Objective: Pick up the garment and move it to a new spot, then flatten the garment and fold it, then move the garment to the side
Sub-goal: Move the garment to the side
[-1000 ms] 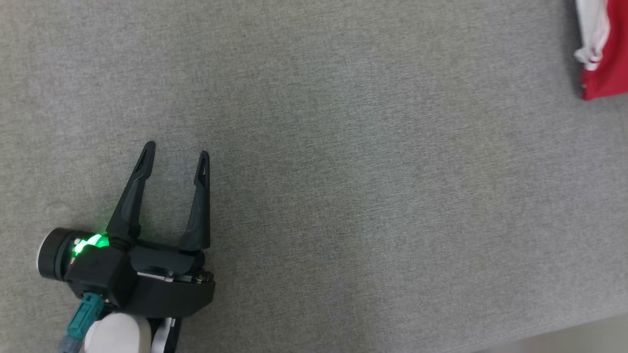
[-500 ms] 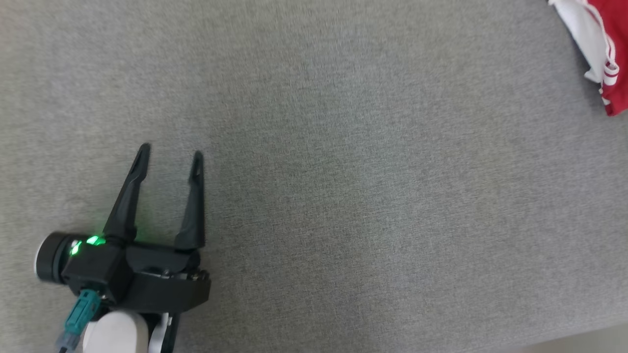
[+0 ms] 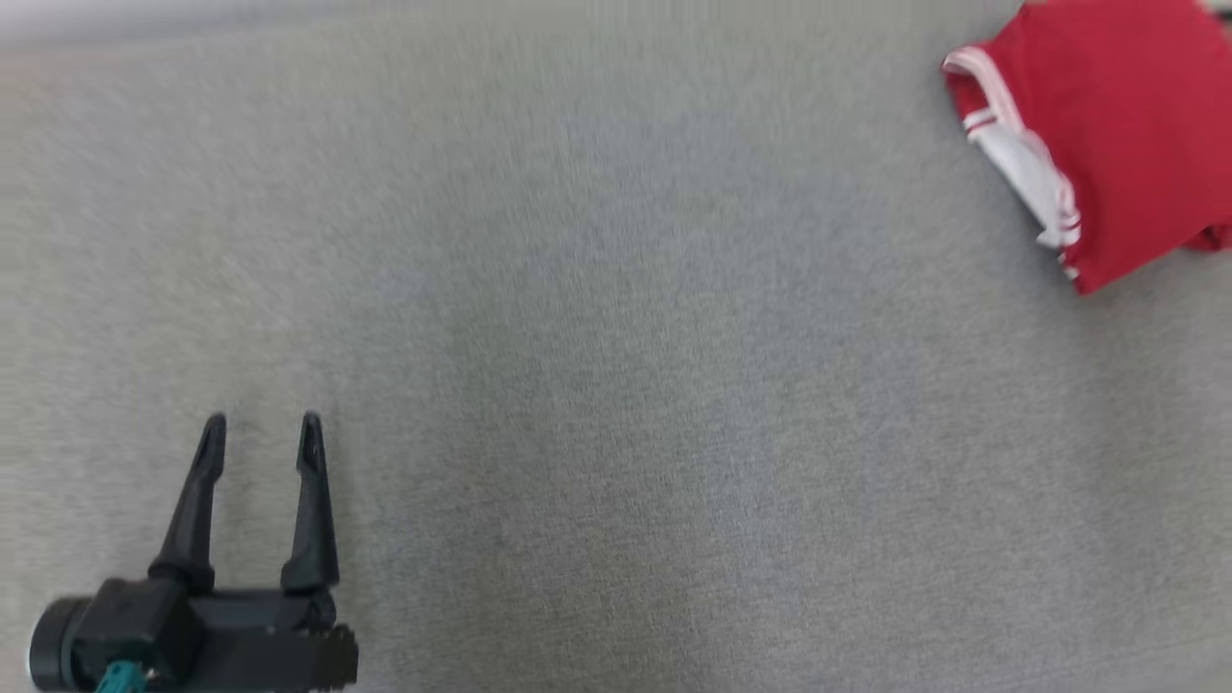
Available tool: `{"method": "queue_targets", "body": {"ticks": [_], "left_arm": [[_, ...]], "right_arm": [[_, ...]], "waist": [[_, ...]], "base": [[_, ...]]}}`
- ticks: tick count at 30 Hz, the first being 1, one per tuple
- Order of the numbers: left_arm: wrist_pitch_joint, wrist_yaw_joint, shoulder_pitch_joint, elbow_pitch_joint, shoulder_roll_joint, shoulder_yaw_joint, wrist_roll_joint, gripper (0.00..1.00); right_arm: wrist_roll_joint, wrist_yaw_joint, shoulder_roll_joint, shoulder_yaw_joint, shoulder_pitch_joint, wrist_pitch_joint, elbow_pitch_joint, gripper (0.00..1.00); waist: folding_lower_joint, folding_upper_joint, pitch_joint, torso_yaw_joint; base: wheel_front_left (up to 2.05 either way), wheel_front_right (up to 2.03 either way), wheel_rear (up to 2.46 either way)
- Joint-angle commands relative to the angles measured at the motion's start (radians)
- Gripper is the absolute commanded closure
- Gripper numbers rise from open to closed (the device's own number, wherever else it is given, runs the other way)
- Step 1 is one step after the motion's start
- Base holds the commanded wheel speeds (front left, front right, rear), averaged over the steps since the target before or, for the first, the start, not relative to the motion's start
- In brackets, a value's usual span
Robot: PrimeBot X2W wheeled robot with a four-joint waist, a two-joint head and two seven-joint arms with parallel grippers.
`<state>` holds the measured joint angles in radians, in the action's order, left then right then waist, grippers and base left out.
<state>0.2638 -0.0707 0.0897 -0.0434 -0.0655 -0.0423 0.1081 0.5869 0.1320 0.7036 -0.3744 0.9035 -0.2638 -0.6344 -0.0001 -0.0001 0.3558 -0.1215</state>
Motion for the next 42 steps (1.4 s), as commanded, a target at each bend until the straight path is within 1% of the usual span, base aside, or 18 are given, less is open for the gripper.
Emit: {"method": "queue_targets", "body": {"ticks": [1, 2, 3, 7, 10, 16, 22, 27, 29, 32, 42], "left_arm": [[0.0, 0.0, -0.03, 0.007, 0.003, -0.004, 0.005, 0.0], [0.0, 0.0, -0.03, 0.007, 0.003, -0.004, 0.005, 0.0], [0.0, -0.002, -0.04, 0.008, 0.004, -0.005, 0.007, 0.0], [0.0, -0.003, -0.066, 0.017, 0.007, -0.008, 0.019, 0.0], [0.0, -0.004, -0.085, 0.025, 0.009, -0.008, 0.026, 0.0], [0.0, -0.007, -0.109, 0.045, 0.011, -0.014, 0.027, 0.0], [0.0, -0.013, -0.116, 0.058, 0.011, -0.015, 0.021, 0.0], [0.0, -0.018, -0.117, 0.072, 0.012, -0.011, 0.021, 0.0], [0.0, -0.018, -0.114, 0.078, 0.012, -0.013, 0.021, 0.0], [0.0, -0.021, -0.113, 0.089, 0.013, -0.012, 0.02, 0.0], [0.0, -0.025, -0.12, 0.126, 0.014, -0.013, 0.031, 0.0]], "right_arm": [[-0.026, -0.003, -0.03, 0.031, -0.065, 0.0, 0.037, 0.0], [-0.026, -0.003, -0.03, 0.031, -0.065, 0.0, 0.037, 0.0], [-0.04, -0.003, -0.048, 0.06, -0.108, 0.0, 0.066, 0.0], [-0.078, -0.003, -0.133, 0.18, -0.279, 0.0, 0.179, 0.0], [-0.11, -0.003, -0.195, 0.245, -0.397, 0.0, 0.249, 0.0], [-0.164, -0.003, -0.305, 0.301, -0.582, 0.001, 0.356, 0.0], [-0.17, -0.003, -0.414, 0.327, -0.726, 0.013, 0.443, 0.0], [-0.188, -0.003, -0.472, 0.331, -0.809, 0.021, 0.483, 0.0], [-0.207, -0.003, -0.481, 0.319, -0.831, 0.019, 0.493, 0.0], [-0.203, -0.003, -0.512, 0.314, -0.863, 0.014, 0.498, 0.0], [-0.252, -0.003, -0.553, 0.262, -0.891, 0.004, 0.482, 0.0]], "waist": [[0.0001, 0.0001, -0.123, 0.02], [0.0001, 0.0001, -0.123, 0.02], [0.0001, 0.0001, -0.139, 0.026], [0.0001, 0.0001, -0.191, 0.054], [0.0001, 0.0001, -0.221, 0.072], [0.0001, 0.0001, -0.275, 0.098], [0.0001, 0.0001, -0.307, 0.119], [0.0001, 0.0001, -0.319, 0.124], [0.0001, 0.0001, -0.322, 0.124], [0.0001, 0.0001, -0.329, 0.127], [0.0001, 0.0001, -0.357, 0.131]], "base": [[0.0, 0.0, 0.0], [0.0, 0.0, 0.0], [0.0, 0.0, 0.0], [0.0, 0.0, 0.0], [0.0, 0.0, 0.0], [0.0, 0.0, 0.0], [0.0, 0.0, 0.0], [0.0, 0.0, 0.0], [0.0, 0.0, 0.0], [0.0, 0.0, 0.0], [0.0, 0.0, 0.0]]}}
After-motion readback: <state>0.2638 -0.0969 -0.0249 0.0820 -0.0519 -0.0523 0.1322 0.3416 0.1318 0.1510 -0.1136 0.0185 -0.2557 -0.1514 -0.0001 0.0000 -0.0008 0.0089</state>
